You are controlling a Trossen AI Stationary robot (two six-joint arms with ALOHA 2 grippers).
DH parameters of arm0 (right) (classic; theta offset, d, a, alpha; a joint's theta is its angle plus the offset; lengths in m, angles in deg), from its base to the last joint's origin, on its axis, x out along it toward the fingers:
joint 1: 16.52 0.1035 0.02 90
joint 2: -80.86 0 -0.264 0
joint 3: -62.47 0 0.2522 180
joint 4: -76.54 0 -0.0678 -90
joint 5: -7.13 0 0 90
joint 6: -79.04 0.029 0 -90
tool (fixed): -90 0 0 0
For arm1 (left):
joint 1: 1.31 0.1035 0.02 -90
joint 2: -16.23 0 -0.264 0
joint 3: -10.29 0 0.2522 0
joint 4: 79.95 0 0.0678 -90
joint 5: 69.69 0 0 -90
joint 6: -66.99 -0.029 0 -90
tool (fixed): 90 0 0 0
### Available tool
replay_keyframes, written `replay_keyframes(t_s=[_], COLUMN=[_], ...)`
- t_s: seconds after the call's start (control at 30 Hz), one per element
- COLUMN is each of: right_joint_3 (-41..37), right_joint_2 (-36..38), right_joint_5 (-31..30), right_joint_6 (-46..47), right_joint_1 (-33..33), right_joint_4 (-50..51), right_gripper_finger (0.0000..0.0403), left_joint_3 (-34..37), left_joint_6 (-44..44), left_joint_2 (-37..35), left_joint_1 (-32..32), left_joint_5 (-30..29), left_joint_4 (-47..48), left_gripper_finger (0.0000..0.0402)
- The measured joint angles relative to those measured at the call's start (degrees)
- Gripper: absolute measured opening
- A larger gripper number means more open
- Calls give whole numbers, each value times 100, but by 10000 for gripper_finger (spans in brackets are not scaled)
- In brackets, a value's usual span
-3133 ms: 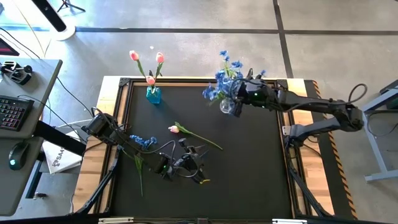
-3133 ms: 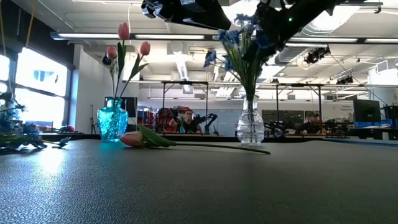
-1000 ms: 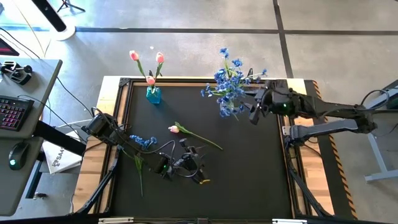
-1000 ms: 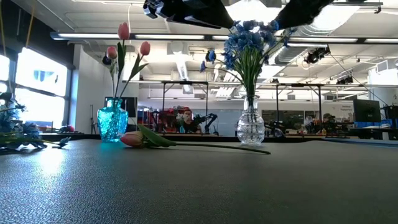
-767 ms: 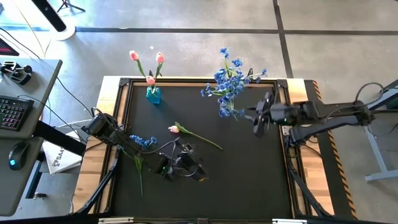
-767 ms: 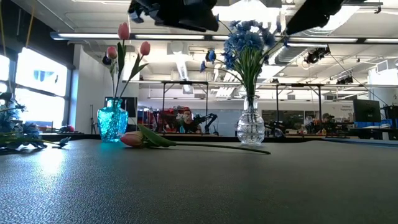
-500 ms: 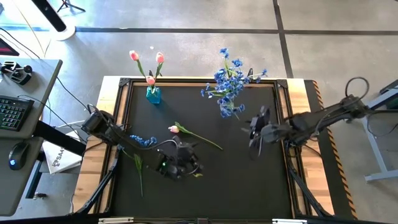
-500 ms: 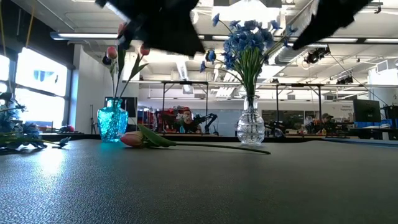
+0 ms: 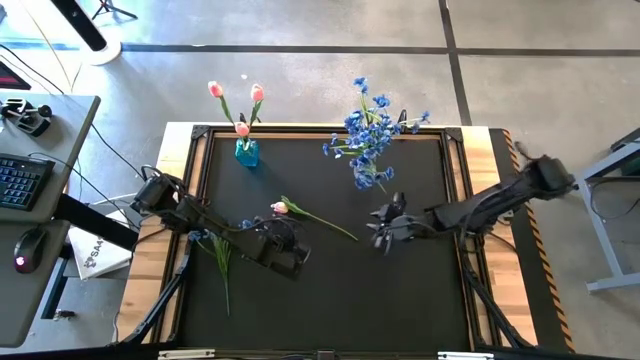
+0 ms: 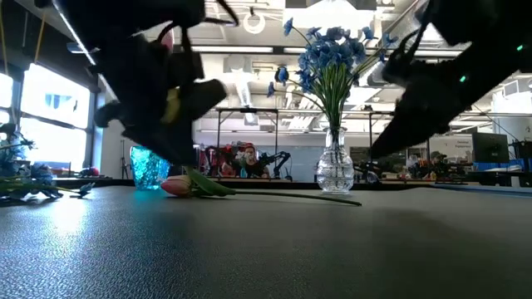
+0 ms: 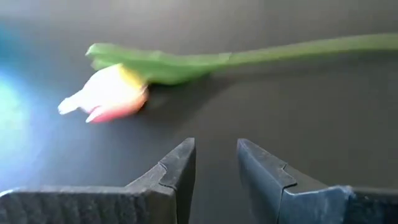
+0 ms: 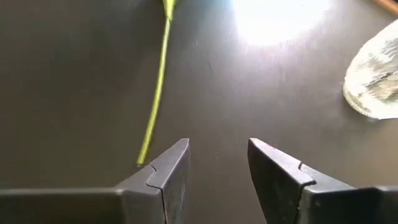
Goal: Sort flowers into vase by color
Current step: Put the pink tulip flower into the blue flower vase
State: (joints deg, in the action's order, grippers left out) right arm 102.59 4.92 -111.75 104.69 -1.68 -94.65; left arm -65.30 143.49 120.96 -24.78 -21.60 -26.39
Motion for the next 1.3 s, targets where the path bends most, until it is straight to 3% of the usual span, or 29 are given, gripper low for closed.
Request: replay_keyframes(t_s=[0.1, 0.3, 0.4, 0.57, 0.7, 0.83, 1.03, 1.17, 1.3], right_joint_3=[352, 1406, 2138, 3236, 3550, 3188, 1846, 723, -244], right_joint_2=[-755, -2308, -2999, -3833, -3727, -3093, -1737, -1091, -945], right_joint_5=[13, 147, 746, 2553, 2806, 2469, 1654, 1183, 859], right_joint_6=[-2, -294, -835, -1840, -2085, -2118, -1704, -1199, -585], right_joint_1=[-114, -361, -526, -623, -622, -624, -531, -415, -353], right_joint_4=[-36, -56, -225, -1067, -969, -666, -400, -1032, -2299], right_gripper_finger=[144, 123, 118, 117, 117, 117, 117, 117, 117], left_joint_3=[-4, -2, -2, -2, -2, 38, 402, 750, 962], left_joint_6=[507, 1954, 2206, 2427, 2664, 2931, 2203, 1447, 1155], left_joint_2=[-142, -304, -307, -307, -307, -284, -241, -240, -237], left_joint_1=[-116, -517, -670, -789, -883, -973, -834, -474, -34], left_joint_5=[308, 380, 382, 336, 150, -618, -1264, -976, -569], left_joint_4=[821, 2111, 2225, 2215, 2198, 1829, -55, -1102, -1721], left_gripper_finger=[106, 106, 106, 106, 106, 106, 109, 133, 174])
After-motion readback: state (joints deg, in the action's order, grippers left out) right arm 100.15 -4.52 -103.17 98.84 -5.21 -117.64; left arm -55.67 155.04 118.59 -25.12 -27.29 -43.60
